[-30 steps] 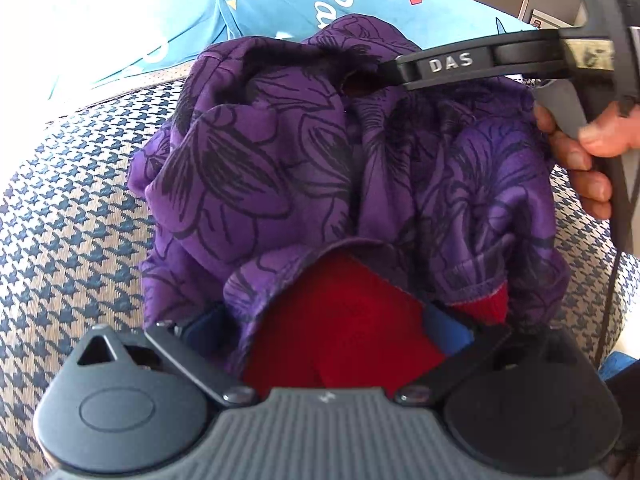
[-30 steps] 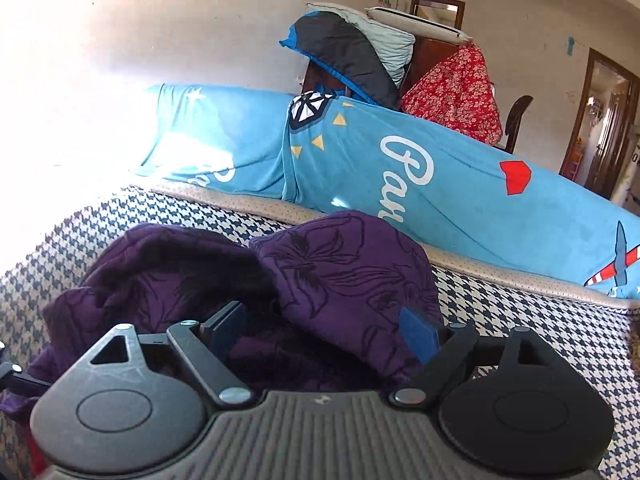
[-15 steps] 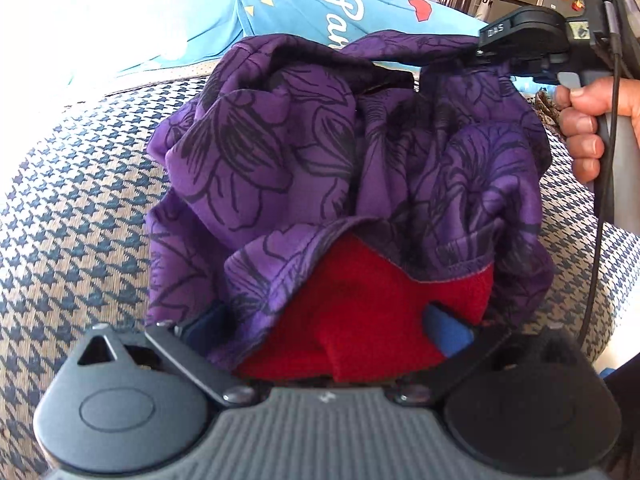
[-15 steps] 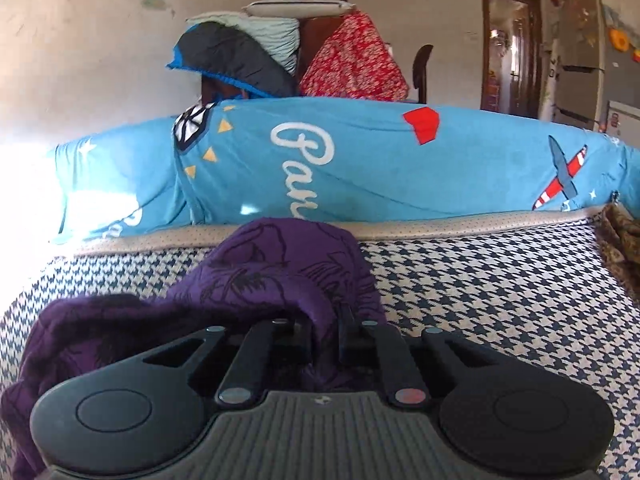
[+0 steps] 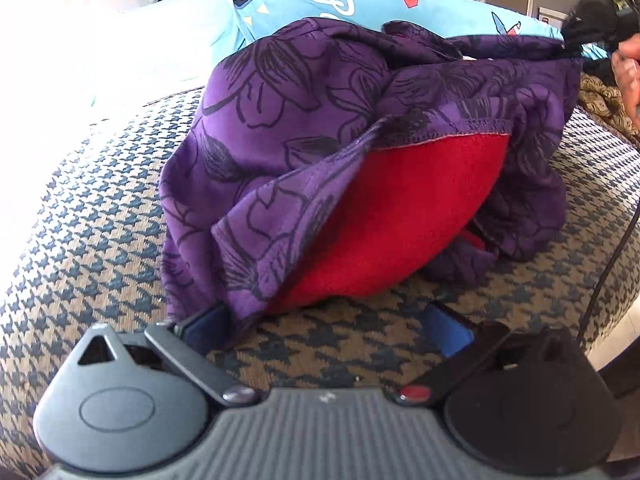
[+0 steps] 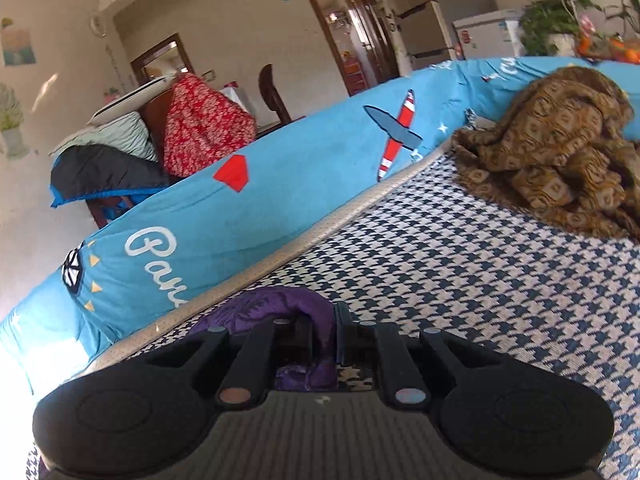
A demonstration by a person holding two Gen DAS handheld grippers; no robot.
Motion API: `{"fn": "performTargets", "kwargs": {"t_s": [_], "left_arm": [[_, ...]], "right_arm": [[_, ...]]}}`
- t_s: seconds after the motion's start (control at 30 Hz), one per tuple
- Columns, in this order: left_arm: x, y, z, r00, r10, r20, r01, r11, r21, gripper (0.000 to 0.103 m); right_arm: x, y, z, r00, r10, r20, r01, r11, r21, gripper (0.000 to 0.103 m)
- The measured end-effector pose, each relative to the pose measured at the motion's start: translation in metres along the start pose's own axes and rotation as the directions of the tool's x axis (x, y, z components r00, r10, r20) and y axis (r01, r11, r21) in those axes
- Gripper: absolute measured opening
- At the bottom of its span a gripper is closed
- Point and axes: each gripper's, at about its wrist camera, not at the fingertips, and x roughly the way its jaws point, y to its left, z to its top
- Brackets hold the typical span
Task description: Fold clothes
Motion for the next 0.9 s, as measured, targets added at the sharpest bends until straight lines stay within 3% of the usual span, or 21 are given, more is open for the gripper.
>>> {"fn": "performTargets", "kwargs": {"t_s": [0.1, 0.27, 0.4, 0.67, 0.8, 0.9], "left_arm": [[-0.004, 0.004, -0.004, 1.0, -0.003, 0.001, 0.003, 1.0, -0.006, 0.103], [-0.009, 0.011, -0.012, 1.0, 0.001, 0.003, -0.001, 1.0, -0.015, 0.103], [-0.017, 0.003, -0.019, 1.0, 0.005, 0.0, -0.005, 1.0, -0.017, 0.103], [-0.03, 0.005, -0.018, 0.999, -0.049, -0.005, 0.049, 0.994, -0.097, 0.103], [-0.036, 0.006, -0.018, 0.997, -0.071, 0.005, 0.071, 0.988, -0.137, 0.103], [-0.027, 0.001, -0.008, 0.998, -0.064, -0.002, 0.063, 0.989, -0.131, 0.103]], "right_arm": [[0.003, -0.035, 0.0, 0.993, -0.075, -0.087, 0.088, 0.983, 0.158, 0.01], [0.005, -0.066, -0.001, 0.979, -0.109, -0.172, 0.148, 0.961, 0.235, 0.014], [-0.003, -0.066, 0.0, 0.981, -0.099, -0.167, 0.13, 0.974, 0.185, 0.04], [-0.019, -0.048, 0.003, 0.985, -0.057, -0.16, 0.061, 0.998, 0.018, 0.046], [-0.032, -0.042, 0.004, 0.99, -0.07, -0.12, 0.062, 0.995, -0.075, 0.058], [-0.039, -0.041, 0.008, 0.996, -0.02, -0.084, 0.013, 0.997, -0.076, 0.067]]}}
